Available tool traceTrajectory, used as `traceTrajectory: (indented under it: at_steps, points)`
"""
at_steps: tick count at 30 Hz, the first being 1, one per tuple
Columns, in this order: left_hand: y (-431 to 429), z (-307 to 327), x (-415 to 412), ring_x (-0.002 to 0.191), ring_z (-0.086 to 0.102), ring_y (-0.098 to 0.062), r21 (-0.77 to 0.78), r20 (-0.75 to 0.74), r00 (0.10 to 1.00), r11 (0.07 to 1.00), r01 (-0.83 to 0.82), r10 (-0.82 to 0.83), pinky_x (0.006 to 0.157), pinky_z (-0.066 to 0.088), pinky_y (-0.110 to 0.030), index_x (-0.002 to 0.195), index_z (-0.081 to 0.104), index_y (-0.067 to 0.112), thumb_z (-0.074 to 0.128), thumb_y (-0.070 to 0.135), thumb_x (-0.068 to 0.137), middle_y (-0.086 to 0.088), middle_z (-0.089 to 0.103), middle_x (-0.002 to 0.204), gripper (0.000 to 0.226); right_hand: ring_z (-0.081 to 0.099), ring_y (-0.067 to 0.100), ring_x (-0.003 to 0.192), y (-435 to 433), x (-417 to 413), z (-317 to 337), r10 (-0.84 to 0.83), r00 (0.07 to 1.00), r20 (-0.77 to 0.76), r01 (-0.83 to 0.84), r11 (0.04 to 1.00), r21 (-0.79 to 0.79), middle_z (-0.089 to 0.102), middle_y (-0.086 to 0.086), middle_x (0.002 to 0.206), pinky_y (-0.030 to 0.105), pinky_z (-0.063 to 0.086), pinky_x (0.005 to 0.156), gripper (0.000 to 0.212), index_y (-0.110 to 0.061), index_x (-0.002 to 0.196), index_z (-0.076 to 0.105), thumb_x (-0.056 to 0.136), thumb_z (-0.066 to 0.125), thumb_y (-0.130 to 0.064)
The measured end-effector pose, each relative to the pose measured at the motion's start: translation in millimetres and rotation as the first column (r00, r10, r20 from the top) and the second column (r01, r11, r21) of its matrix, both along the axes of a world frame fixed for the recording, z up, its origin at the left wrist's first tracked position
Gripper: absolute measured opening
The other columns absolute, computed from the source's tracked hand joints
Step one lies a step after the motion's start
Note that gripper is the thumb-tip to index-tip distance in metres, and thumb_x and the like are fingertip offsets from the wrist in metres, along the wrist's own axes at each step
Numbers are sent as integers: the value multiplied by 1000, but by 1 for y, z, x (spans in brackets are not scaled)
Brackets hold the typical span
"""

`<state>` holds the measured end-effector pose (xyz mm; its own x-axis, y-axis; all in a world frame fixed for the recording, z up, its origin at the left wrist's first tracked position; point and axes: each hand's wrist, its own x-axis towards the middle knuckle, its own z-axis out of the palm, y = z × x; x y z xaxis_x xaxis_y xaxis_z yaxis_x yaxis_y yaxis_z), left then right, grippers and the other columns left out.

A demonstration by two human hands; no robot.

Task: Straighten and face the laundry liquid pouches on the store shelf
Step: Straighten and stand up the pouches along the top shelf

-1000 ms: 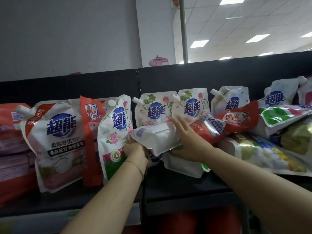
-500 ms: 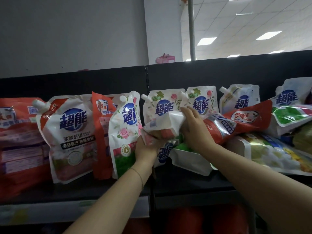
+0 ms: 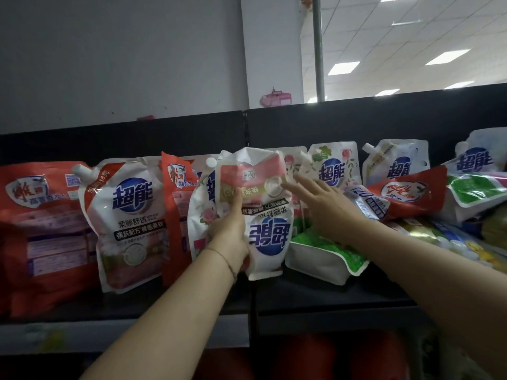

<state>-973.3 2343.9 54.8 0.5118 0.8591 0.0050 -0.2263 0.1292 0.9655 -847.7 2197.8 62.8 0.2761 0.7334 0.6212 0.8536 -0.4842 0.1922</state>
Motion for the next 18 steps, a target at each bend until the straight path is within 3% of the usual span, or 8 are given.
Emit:
traceTrajectory:
  at_steps: [2, 4, 6, 8, 11, 12, 14, 18]
  points:
    - [-2, 8, -6, 62, 71, -20, 15, -3, 994, 993, 113, -113, 60, 59, -30, 107, 60, 12, 53, 74, 75, -3, 69, 75, 70, 6, 25, 146, -5, 10, -8, -34, 999, -13, 33, 992, -122, -4, -3, 160, 50, 20, 115, 103, -46, 147, -10, 83, 63, -13]
    - [-9, 17, -11, 42, 64, -10, 71, 9, 967, 965, 252, -253, 37, 50, -19, 105, 64, 13, 38, 57, 94, 0, 66, 53, 53, 12, 27, 146, -4, 13, -17, 47, 987, -152, -51, 998, -25, 0, -3, 160, 51, 28, 112, 107, -49, 144, -13, 82, 69, -23]
    - [-15, 26, -14, 33, 58, -9, 113, 11, 947, 942, 316, -320, 29, 42, -17, 93, 66, 11, 29, 44, 102, 1, 61, 44, 51, 25, 29, 141, -2, 12, -21, 120, 962, -244, -91, 988, 127, 8, -1, 159, 52, 36, 108, 111, -45, 147, -8, 76, 77, -33]
    - [-17, 29, -14, 39, 62, -14, 80, 72, 930, 932, 354, -360, 35, 47, -20, 82, 62, 10, 29, 32, 105, -4, 62, 48, 46, 26, 30, 141, -2, 13, -22, 146, 944, -297, -95, 979, 180, 9, 0, 159, 54, 34, 108, 105, -41, 149, 0, 77, 76, -36]
    - [-20, 36, -17, 98, 66, -32, -73, 274, 865, 888, 454, -420, 79, 54, -39, 113, 60, 6, 31, 32, 101, -17, 65, 84, 41, 35, 24, 136, -8, 14, -21, 261, 903, -340, -151, 936, 318, 30, 0, 152, 44, 36, 108, 64, -27, 141, 43, 84, 71, -28]
    - [-20, 37, -18, 106, 61, -39, -105, 311, 845, 868, 485, -434, 84, 52, -46, 122, 57, 4, 30, 42, 100, -21, 66, 95, 52, 48, 22, 125, -10, 11, -19, 298, 889, -347, -160, 914, 374, 48, 1, 139, 38, 42, 102, 43, -18, 127, 60, 85, 70, -22]
    - [-18, 38, -14, 95, 62, -41, -102, 314, 840, 864, 493, -443, 76, 52, -48, 114, 61, 2, 29, 60, 94, -25, 69, 95, 69, 64, 19, 88, -10, -2, -16, 320, 865, -386, -141, 894, 426, 68, -2, 92, 34, 51, 80, 6, -13, 88, 71, 87, 65, -11]
    - [-21, 40, -8, 81, 62, -33, 72, 249, 842, 876, 477, -479, 64, 48, -39, 100, 65, 9, 23, 76, 86, -17, 72, 78, 80, 57, 12, 59, 12, -20, -13, 306, 814, -493, -21, 865, 502, 62, -6, 62, 31, 48, 58, 29, -23, 61, 59, 86, 64, -10]
